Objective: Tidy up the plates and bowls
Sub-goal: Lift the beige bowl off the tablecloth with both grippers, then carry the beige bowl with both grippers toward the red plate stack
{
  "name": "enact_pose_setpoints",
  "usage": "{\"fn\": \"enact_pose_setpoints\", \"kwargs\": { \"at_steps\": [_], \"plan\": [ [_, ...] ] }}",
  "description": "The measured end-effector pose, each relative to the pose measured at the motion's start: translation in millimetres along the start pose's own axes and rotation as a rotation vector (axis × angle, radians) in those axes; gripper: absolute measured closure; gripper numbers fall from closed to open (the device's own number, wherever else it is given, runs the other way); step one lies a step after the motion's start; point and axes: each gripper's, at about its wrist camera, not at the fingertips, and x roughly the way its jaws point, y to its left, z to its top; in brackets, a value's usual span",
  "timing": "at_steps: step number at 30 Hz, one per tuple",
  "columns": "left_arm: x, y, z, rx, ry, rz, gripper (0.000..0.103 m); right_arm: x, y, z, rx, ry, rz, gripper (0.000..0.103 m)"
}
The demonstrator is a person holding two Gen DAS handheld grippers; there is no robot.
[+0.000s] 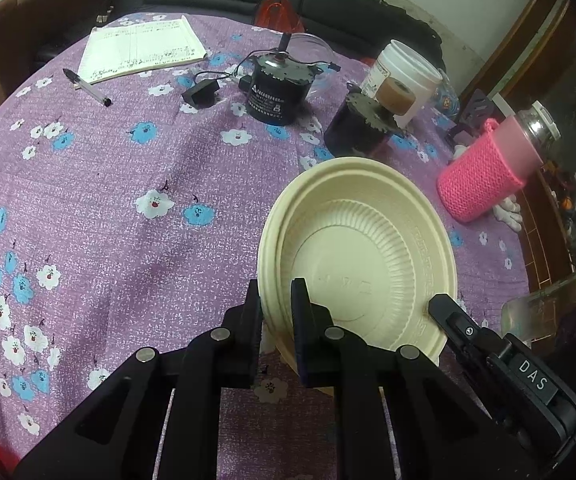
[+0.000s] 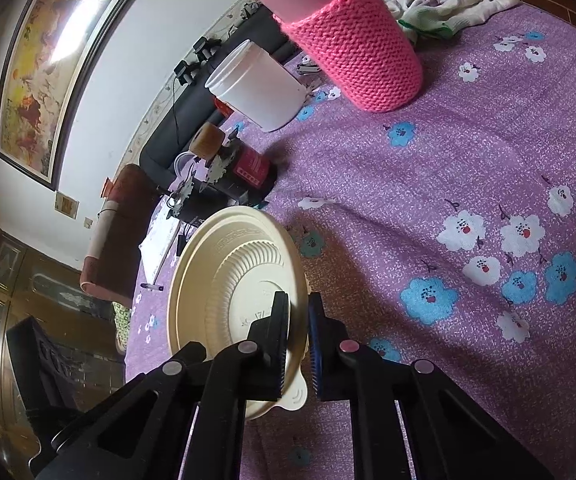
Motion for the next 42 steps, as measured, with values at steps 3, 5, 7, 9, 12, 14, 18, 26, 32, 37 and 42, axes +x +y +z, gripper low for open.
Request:
{"fn": "enact_pose_setpoints", "kwargs": {
  "at_steps": [3, 5, 7, 9, 12, 14, 18, 26, 32, 37, 42],
  "plan": [
    [-2.3, -3.2, -2.3, 0.022, -0.015, 0.028, 0.092, -0.4, -0.5, -0.3, -0.001, 0.005, -0.005, 0.094],
    [-4.4, -4.6, -4.2, 0.032, -0.026, 0.042, 0.092, -1.8, 0.5, -2.0, -0.004, 0.007, -0.006, 0.094],
    [-7.2, -7.0, -6.1, 0.046, -0.037, 0.052, 0.092, -4.9, 1.6, -5.0, -0.01, 0.008, -0.007, 0.094],
    [-11.0, -9.9, -8.2, 0.057, -0.048, 0.056, 0.092, -10.1, 2.0, -7.4, -0.01, 0.004, -0.003, 0.094],
    [-17.8, -15.0, -14.4, 0.076, -0.059, 0.053, 0.091, -22.0, 3.5, -10.0, -0.014, -0.01, 0.004, 0.094],
    [-23.5, -17.1, -19.6, 0.083, -0.066, 0.048, 0.091, -30.6, 3.6, -11.7, -0.017, -0.018, 0.009, 0.094],
    [-44.6, -24.1, -30.8, 0.109, -0.115, 0.051, 0.091, -47.6, 1.6, -20.6, -0.018, -0.022, 0.019, 0.095],
    [-86.3, -25.0, -59.6, 0.115, -0.185, 0.042, 0.091, -91.7, 5.7, -40.0, -0.031, -0.049, 0.055, 0.094],
    [-110.4, -20.5, -79.4, 0.121, -0.204, 0.048, 0.091, -119.5, 10.2, -61.2, -0.043, -0.057, 0.087, 0.095],
    [-129.4, -13.9, -91.7, 0.127, -0.214, 0.054, 0.091, -134.7, 12.9, -77.7, -0.04, -0.05, 0.107, 0.095],
    [-150.7, -5.4, -108.9, 0.136, -0.24, 0.076, 0.09, -149.6, 23.3, -94.5, -0.058, -0.053, 0.126, 0.095]
  ]
}}
